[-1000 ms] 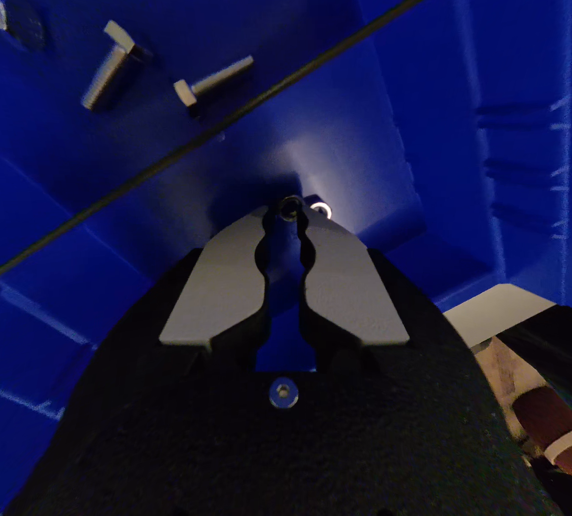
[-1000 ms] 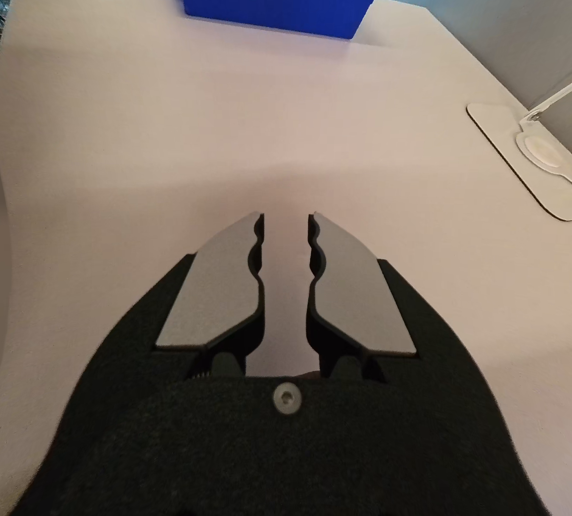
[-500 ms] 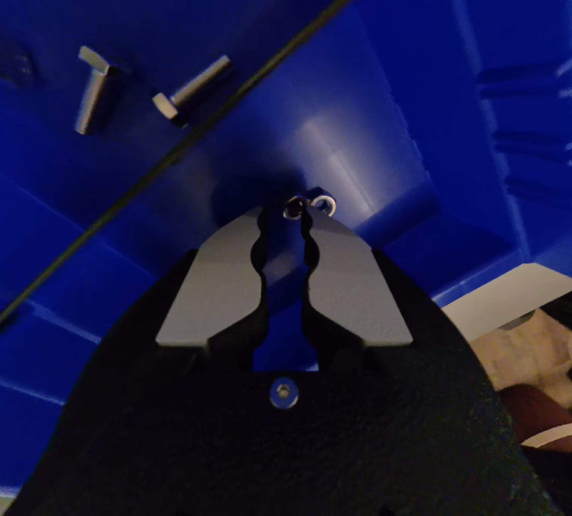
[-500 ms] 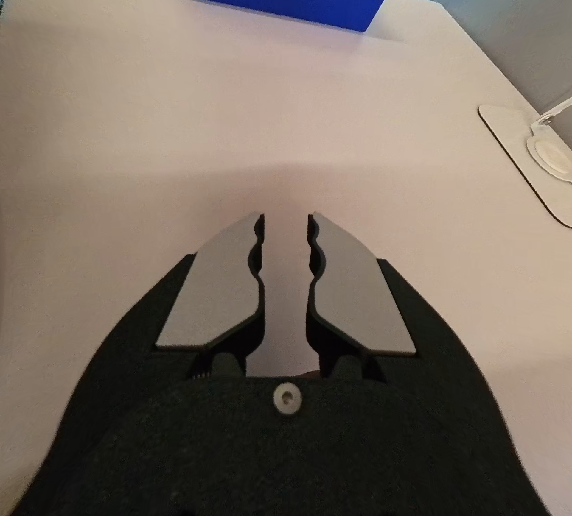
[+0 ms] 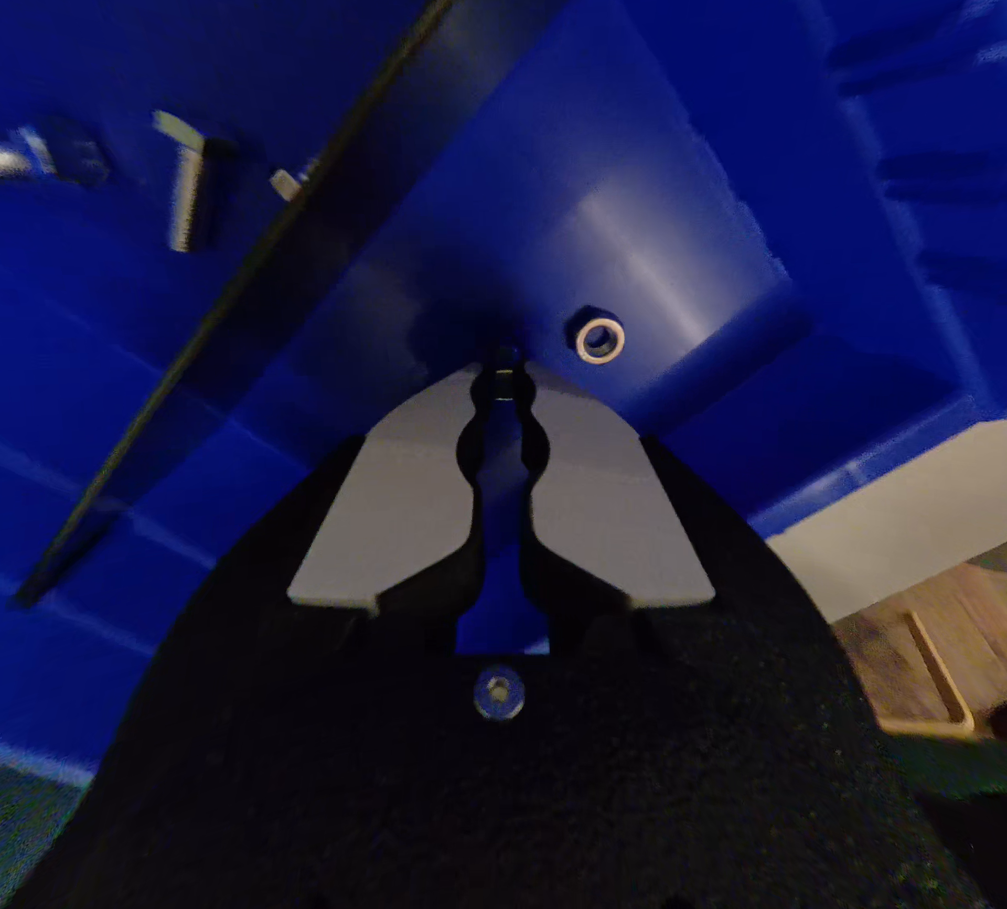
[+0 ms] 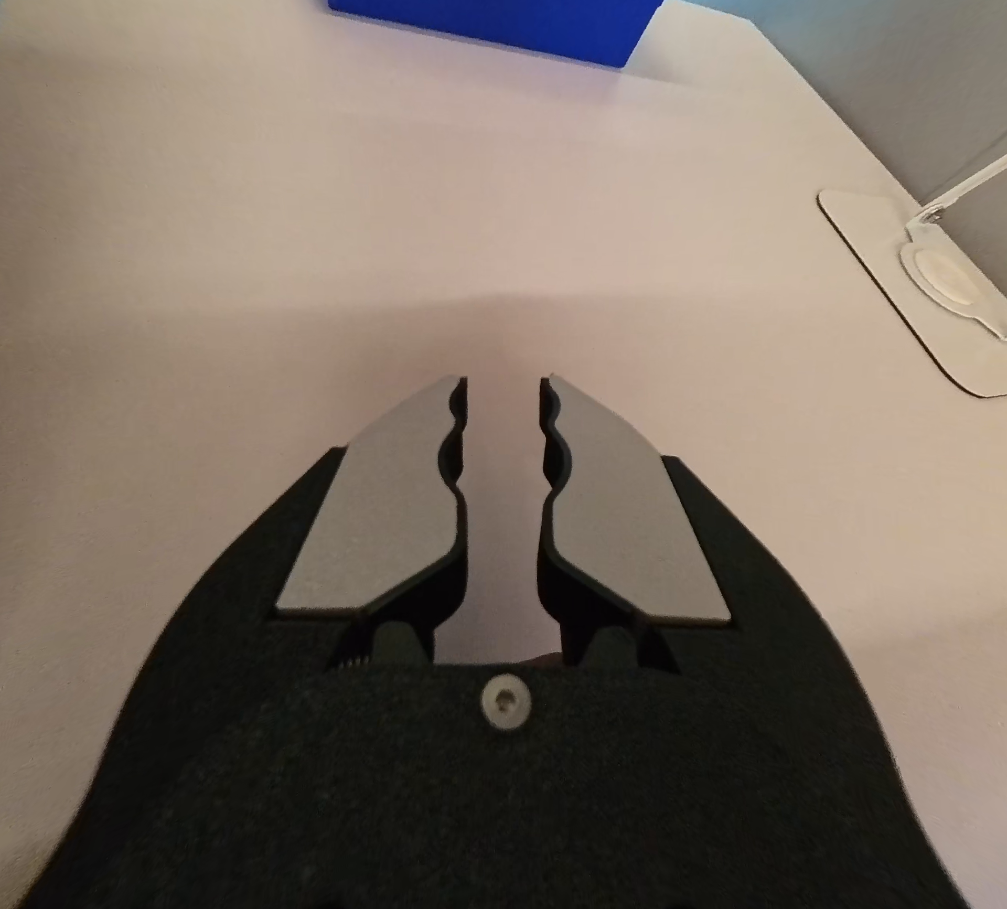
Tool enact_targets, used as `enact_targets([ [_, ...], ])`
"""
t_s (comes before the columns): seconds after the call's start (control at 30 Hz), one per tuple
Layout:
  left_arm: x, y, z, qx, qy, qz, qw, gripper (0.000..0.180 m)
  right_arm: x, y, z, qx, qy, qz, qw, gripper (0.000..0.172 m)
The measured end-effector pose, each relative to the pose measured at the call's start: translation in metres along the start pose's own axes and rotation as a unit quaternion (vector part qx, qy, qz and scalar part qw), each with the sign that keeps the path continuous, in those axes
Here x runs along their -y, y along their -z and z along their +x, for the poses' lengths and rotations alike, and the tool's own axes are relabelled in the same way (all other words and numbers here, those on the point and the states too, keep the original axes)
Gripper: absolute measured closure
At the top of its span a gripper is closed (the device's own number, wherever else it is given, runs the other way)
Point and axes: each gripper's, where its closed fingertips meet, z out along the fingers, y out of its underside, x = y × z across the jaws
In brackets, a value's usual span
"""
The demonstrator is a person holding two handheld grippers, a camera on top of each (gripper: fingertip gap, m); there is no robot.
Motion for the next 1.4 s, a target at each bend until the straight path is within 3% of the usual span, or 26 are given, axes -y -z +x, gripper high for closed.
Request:
enact_targets([
  [0.13, 0.047, 0.063, 0.025, 0.031, -0.023, 0.135, 0.990, 0.172, 0.005, 0.002, 0.009, -0.022, -0.004, 0.020, 1.000, 0.149],
  [0.23, 0.093, 0.093, 0.092, 0.018, -0.129, 0.189, 0.973, 0.173, 0.007, 0.000, 0.015, -0.036, -0.009, 0.032, 0.999, 0.150],
  [0.3, 0.114, 0.079, 0.143, -0.013, -0.206, 0.178, 0.962, 0.173, 0.006, -0.002, 0.018, -0.044, -0.005, 0.033, 0.998, 0.151],
  [0.37, 0.119, 0.045, 0.182, -0.049, -0.264, 0.130, 0.955, 0.173, 0.003, -0.002, 0.018, -0.052, 0.005, 0.027, 0.998, 0.151],
  [0.47, 0.119, 0.003, 0.212, -0.085, -0.306, 0.084, 0.945, 0.173, 0.002, 0.002, 0.017, -0.064, 0.021, 0.027, 0.997, 0.151],
  [0.67, 0.119, -0.021, 0.217, -0.111, -0.291, 0.066, 0.948, 0.173, 0.001, 0.006, 0.018, -0.067, 0.009, 0.039, 0.997, 0.153],
  [0.87, 0.117, -0.026, 0.211, -0.114, -0.269, 0.065, 0.954, 0.152, 0.002, 0.006, 0.018, -0.063, 0.005, 0.045, 0.997, 0.153],
  [0.97, 0.121, -0.010, 0.209, -0.124, -0.255, 0.096, 0.954, 0.140, 0.002, 0.007, 0.018, -0.065, 0.006, 0.045, 0.997, 0.153],
  [1.03, 0.126, 0.015, 0.194, -0.117, -0.244, 0.132, 0.954, 0.136, 0.002, 0.008, 0.019, -0.067, 0.004, 0.047, 0.997, 0.154],
  [1.23, 0.133, 0.110, 0.098, -0.042, -0.157, 0.243, 0.956, 0.138, 0.002, 0.008, 0.021, -0.067, 0.001, 0.049, 0.997, 0.154],
  [1.3, 0.123, 0.115, 0.037, 0.032, -0.085, 0.210, 0.973, 0.140, 0.001, 0.007, 0.020, -0.066, 0.001, 0.047, 0.997, 0.154],
  [1.4, 0.082, 0.086, -0.064, 0.126, 0.065, 0.069, 0.987, 0.142, 0.002, 0.007, 0.020, -0.066, 0.004, 0.047, 0.997, 0.154],
])
